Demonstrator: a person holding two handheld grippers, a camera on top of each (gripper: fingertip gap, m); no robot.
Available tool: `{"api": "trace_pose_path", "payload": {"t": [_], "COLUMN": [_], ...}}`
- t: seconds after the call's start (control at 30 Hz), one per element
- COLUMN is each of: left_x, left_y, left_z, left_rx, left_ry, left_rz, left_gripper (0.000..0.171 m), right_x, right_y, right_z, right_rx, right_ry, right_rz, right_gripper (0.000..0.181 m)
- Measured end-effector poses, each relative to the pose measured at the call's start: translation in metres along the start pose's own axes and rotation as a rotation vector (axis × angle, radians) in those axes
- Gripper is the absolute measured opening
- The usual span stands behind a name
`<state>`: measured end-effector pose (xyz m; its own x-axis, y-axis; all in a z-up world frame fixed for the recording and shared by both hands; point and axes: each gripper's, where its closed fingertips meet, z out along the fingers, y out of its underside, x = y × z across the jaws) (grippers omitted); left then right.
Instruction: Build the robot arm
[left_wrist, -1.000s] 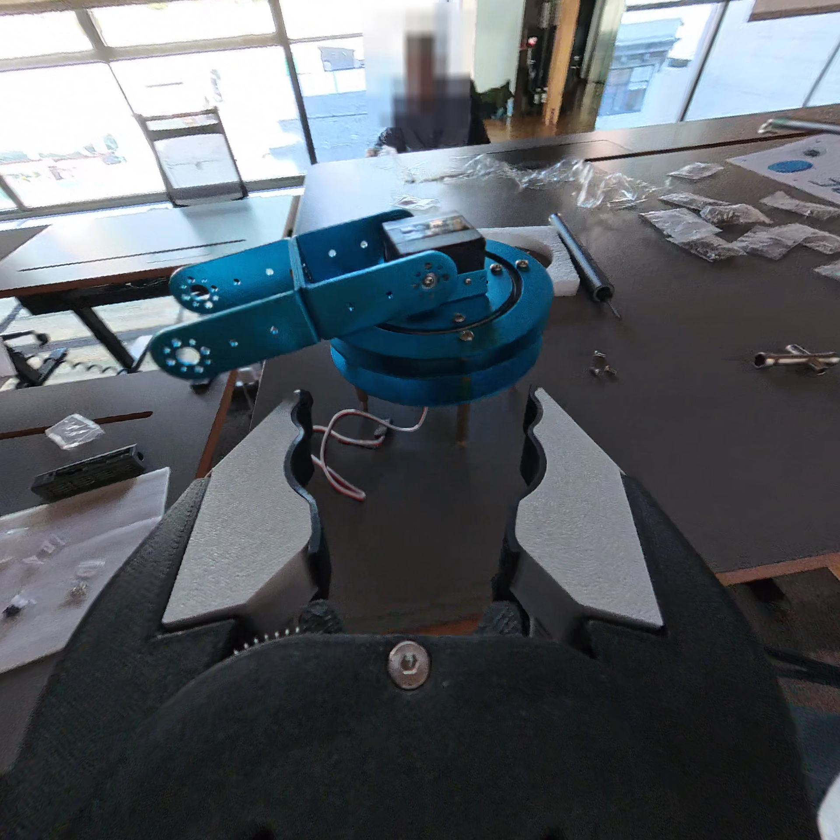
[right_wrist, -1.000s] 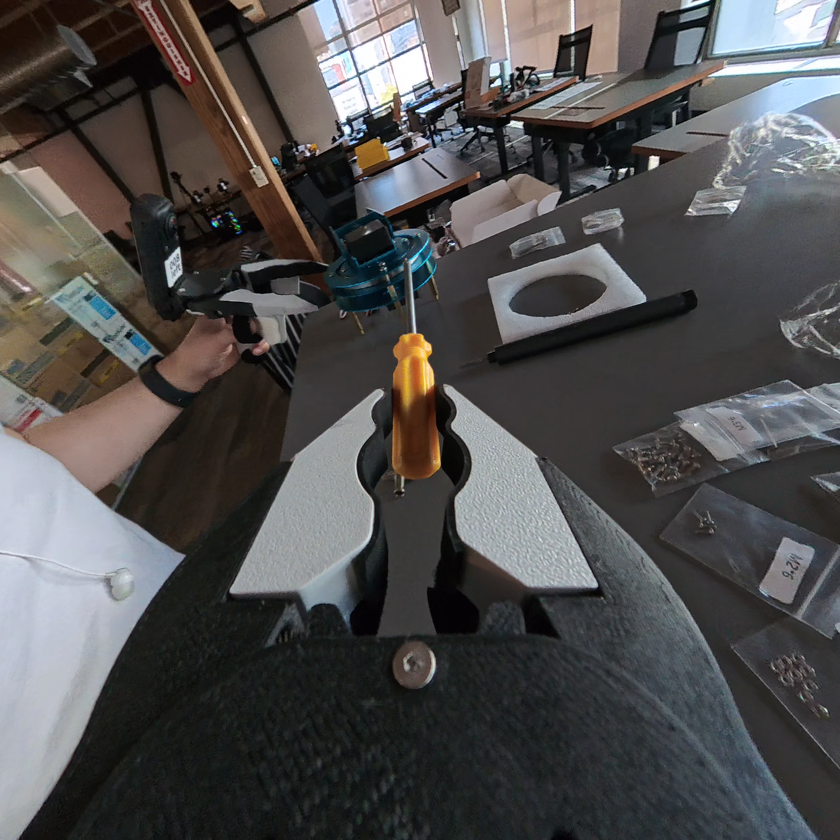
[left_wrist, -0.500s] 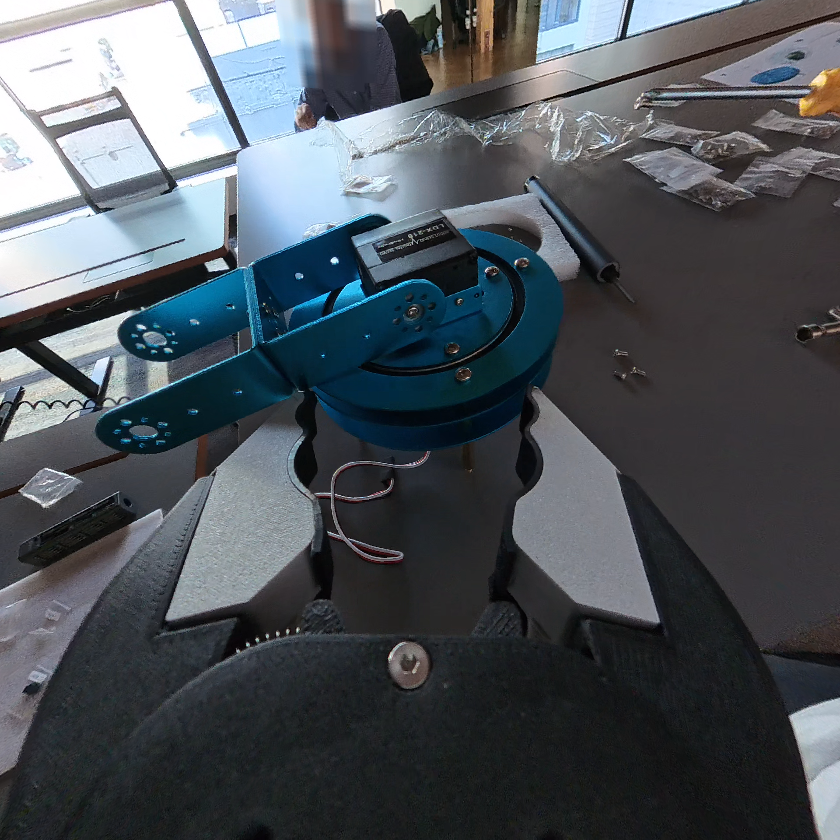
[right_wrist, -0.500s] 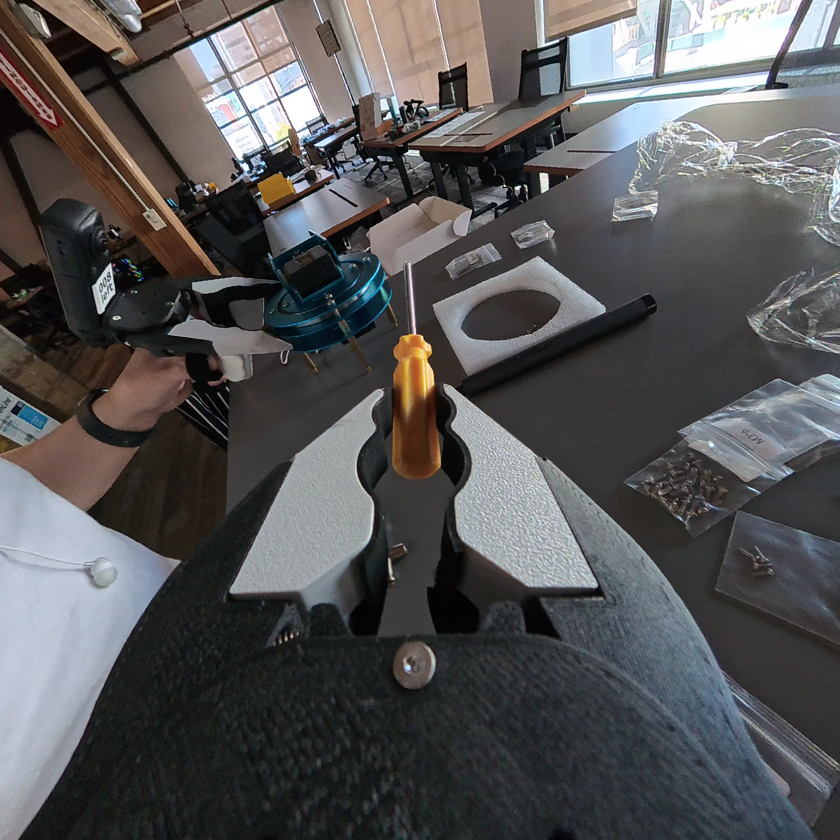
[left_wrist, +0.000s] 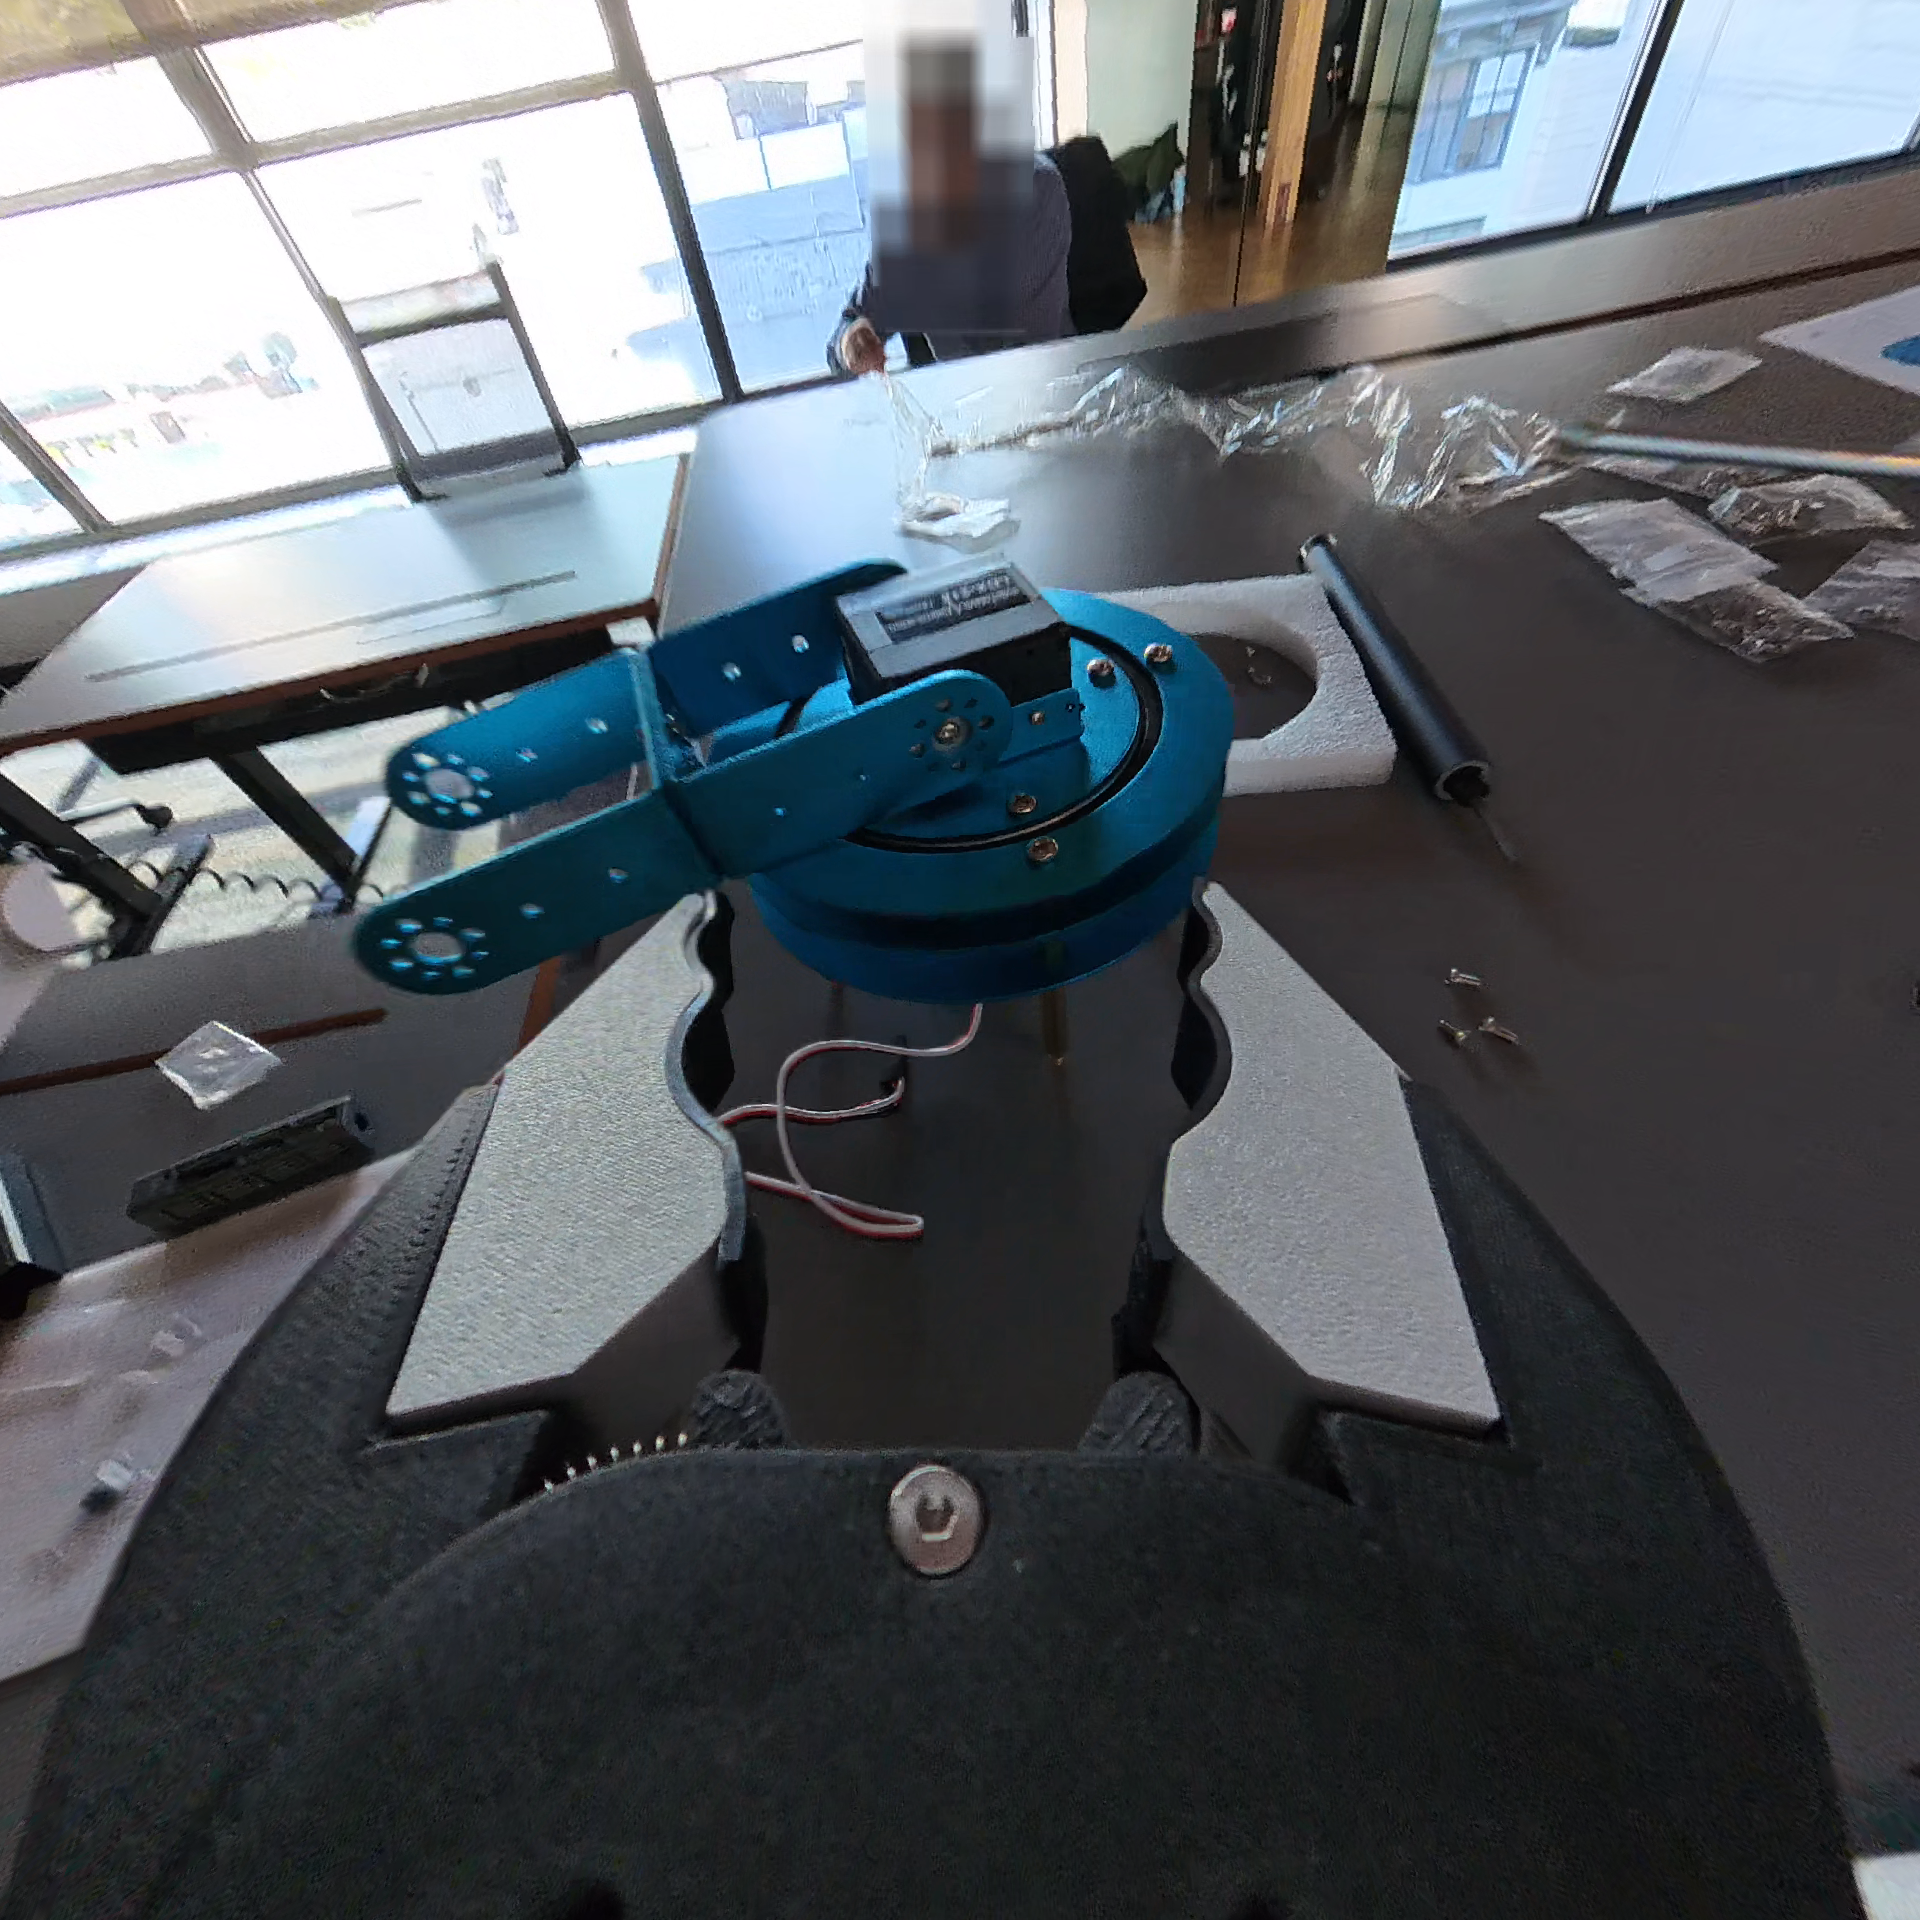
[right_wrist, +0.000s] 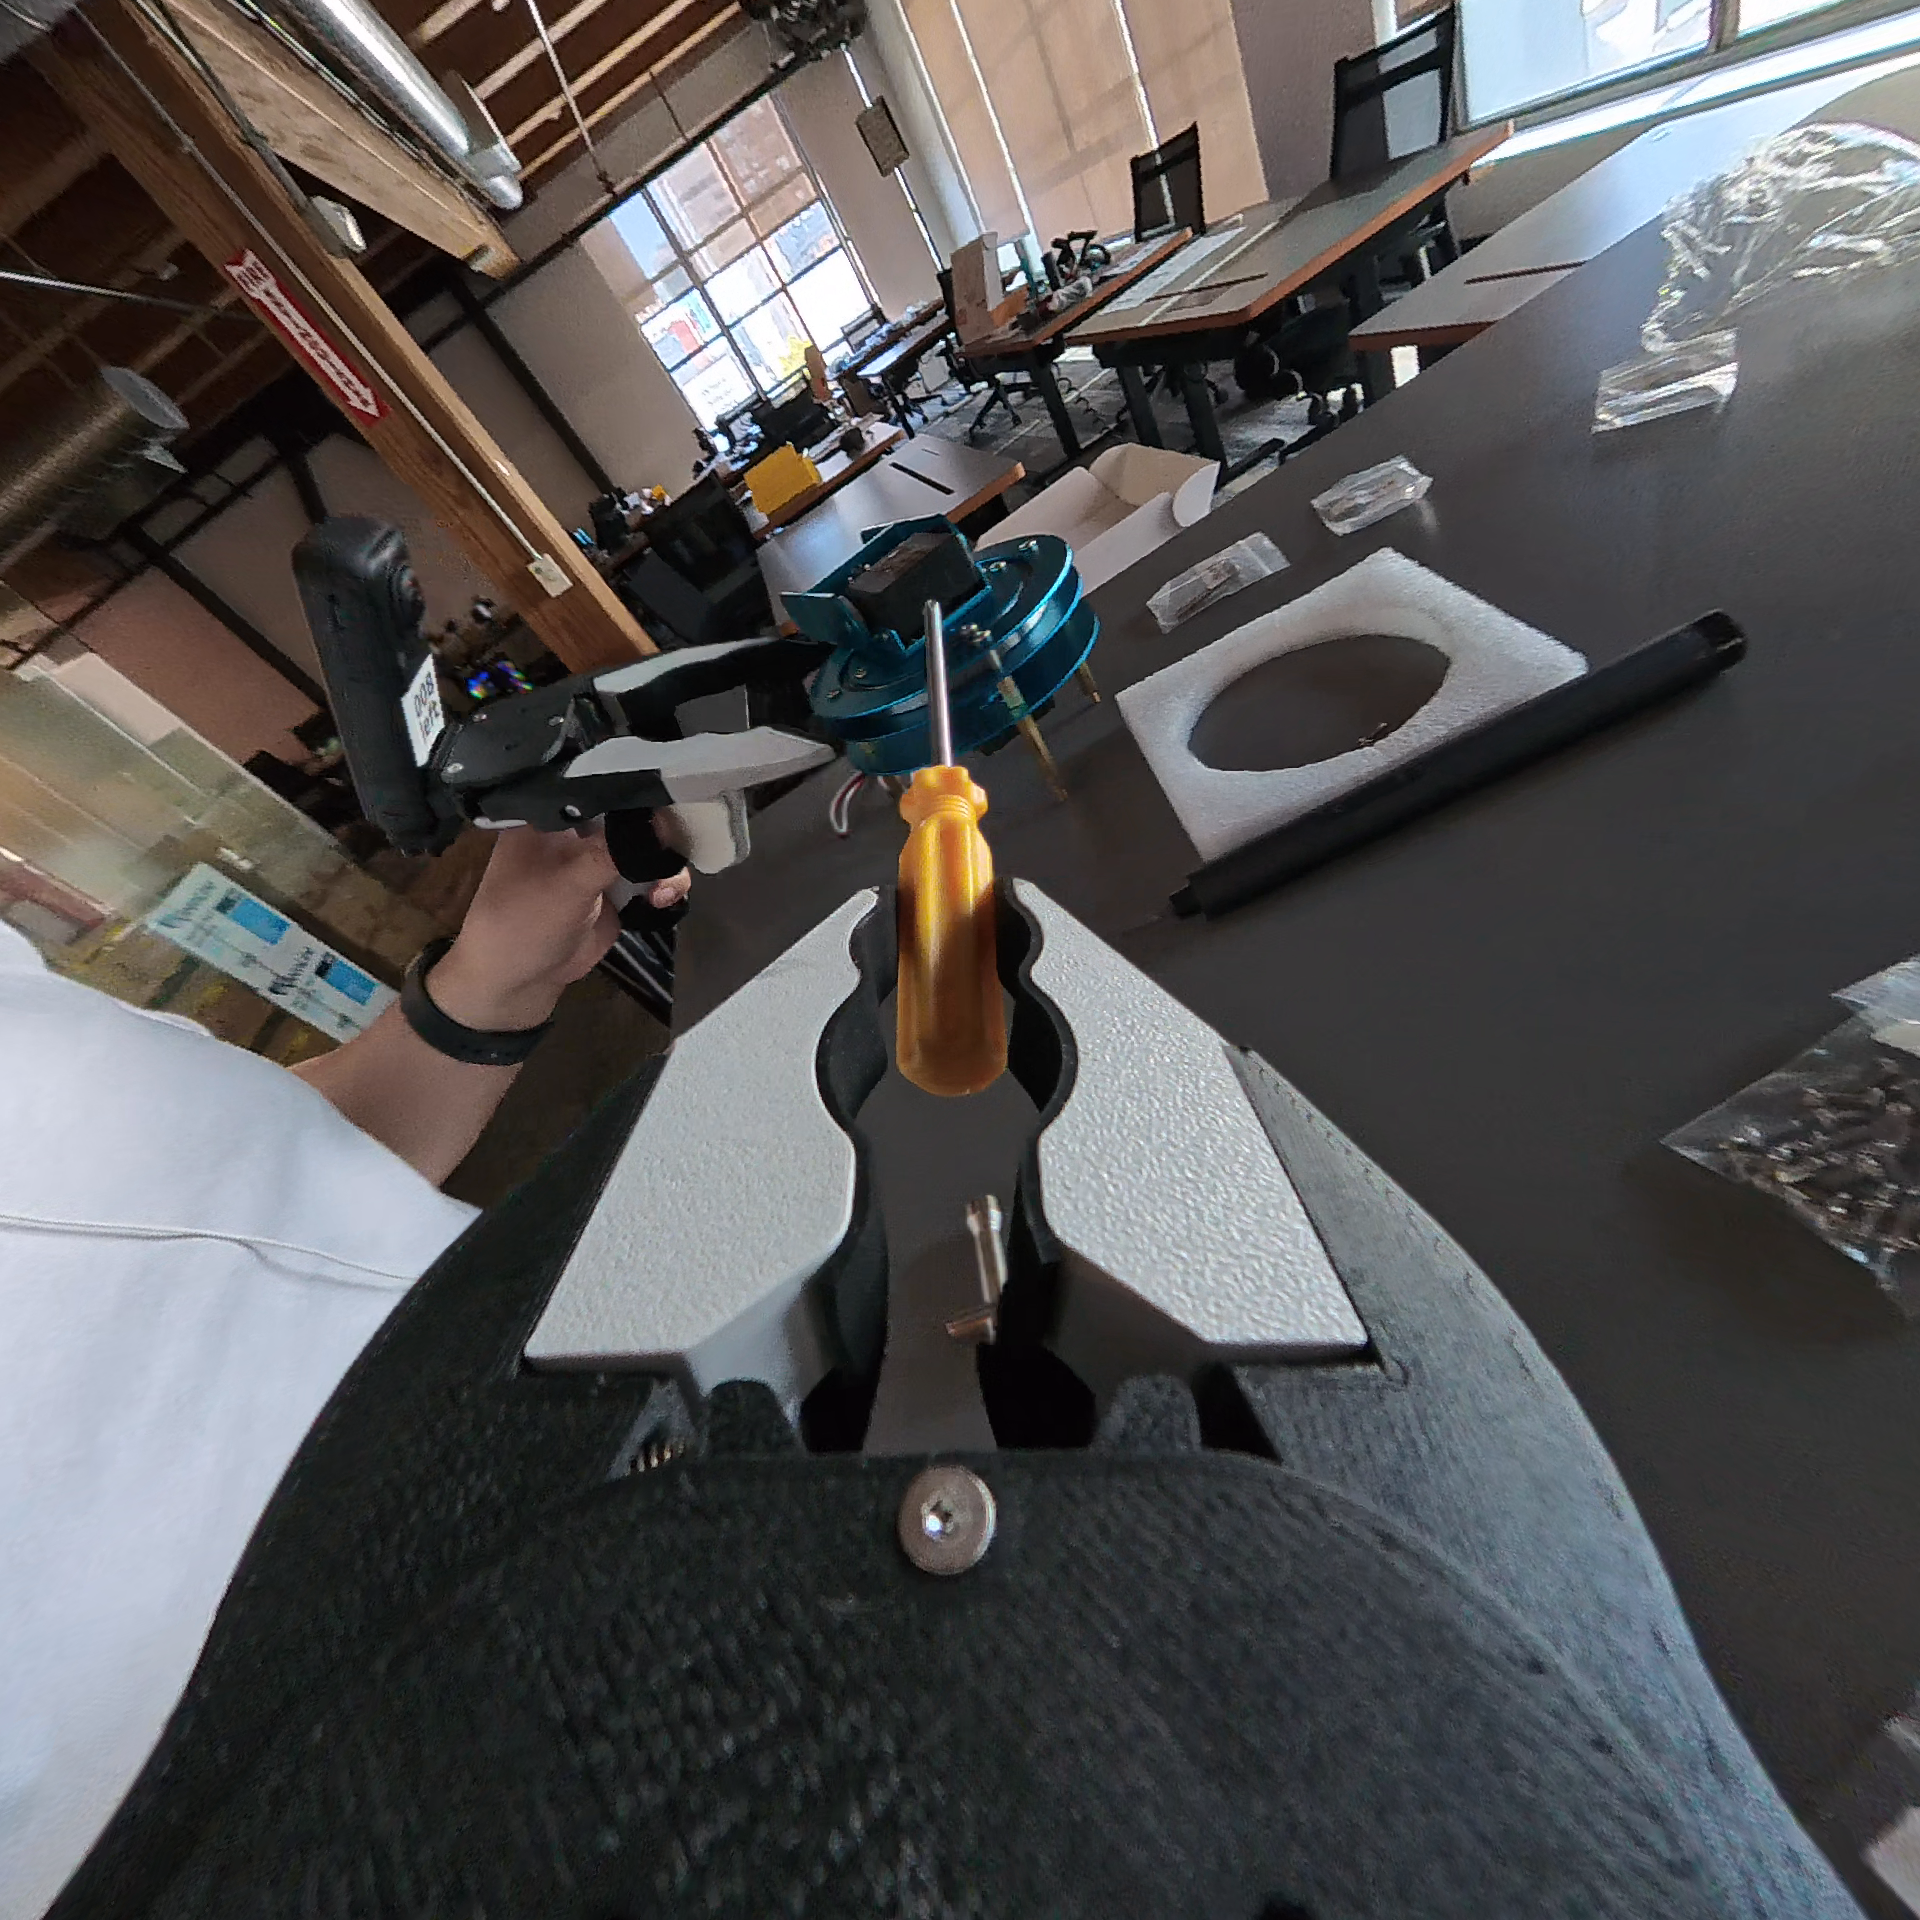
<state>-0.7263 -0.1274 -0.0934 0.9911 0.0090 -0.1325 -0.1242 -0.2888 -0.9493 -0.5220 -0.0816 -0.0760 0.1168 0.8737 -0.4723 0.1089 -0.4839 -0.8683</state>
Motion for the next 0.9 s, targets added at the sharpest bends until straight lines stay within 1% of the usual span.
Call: {"api": "trace_pose_path", "payload": {"t": [0.07,0.1,0.13,0.17,0.2,0.27,0.33,0.43,0.5,0.67,0.73,0.9], "left_x": [0.005,0.016,0.034,0.052,0.064,0.073,0.076,0.075,0.076,0.078,0.079,0.078], "left_y": [-0.018,-0.03,-0.042,-0.052,-0.06,-0.069,-0.08,-0.09,-0.088,-0.085,-0.086,-0.082], "left_z": [-0.022,-0.031,-0.039,-0.046,-0.049,-0.047,-0.047,-0.053,-0.055,-0.063,-0.065,-0.067], "left_rx": [0.065,0.101,0.14,0.17,0.193,0.247,0.32,0.395,0.402,0.425,0.435,0.421], "left_ry": [0.022,0.094,0.214,0.342,0.434,0.535,0.628,0.747,0.789,0.808,0.822,0.829], "left_rz": [-0.007,-0.051,-0.113,-0.186,-0.264,-0.39,-0.524,-0.687,-0.727,-0.73,-0.724,-0.728], "left_gripper": [0.08,0.069,0.051,0.038,0.038,0.042,0.043,0.029,0.018,0.011,0.003,0.002], "right_x": [-0.011,-0.018,-0.026,-0.034,-0.042,-0.057,-0.068,-0.081,-0.085,-0.091,-0.091,-0.092], "right_y": [0.001,0.0,0.0,-0.001,-0.002,-0.003,-0.002,0.0,0.002,0.006,0.007,0.01], "right_z": [0.003,0.004,0.006,0.008,0.01,0.016,0.021,0.026,0.029,0.03,0.03,0.032], "right_rx": [0.006,0.015,0.025,0.034,0.045,0.061,0.066,0.065,0.066,0.061,0.059,0.05], "right_ry": [-0.052,-0.083,-0.117,-0.153,-0.188,-0.256,-0.307,-0.354,-0.363,-0.365,-0.361,-0.368], "right_rz": [0.046,0.069,0.092,0.111,0.127,0.161,0.184,0.201,0.196,0.186,0.186,0.192], "right_gripper": [0.017,0.017,0.017,0.017,0.017,0.017,0.017,0.017,0.017,0.017,0.017,0.017]}}
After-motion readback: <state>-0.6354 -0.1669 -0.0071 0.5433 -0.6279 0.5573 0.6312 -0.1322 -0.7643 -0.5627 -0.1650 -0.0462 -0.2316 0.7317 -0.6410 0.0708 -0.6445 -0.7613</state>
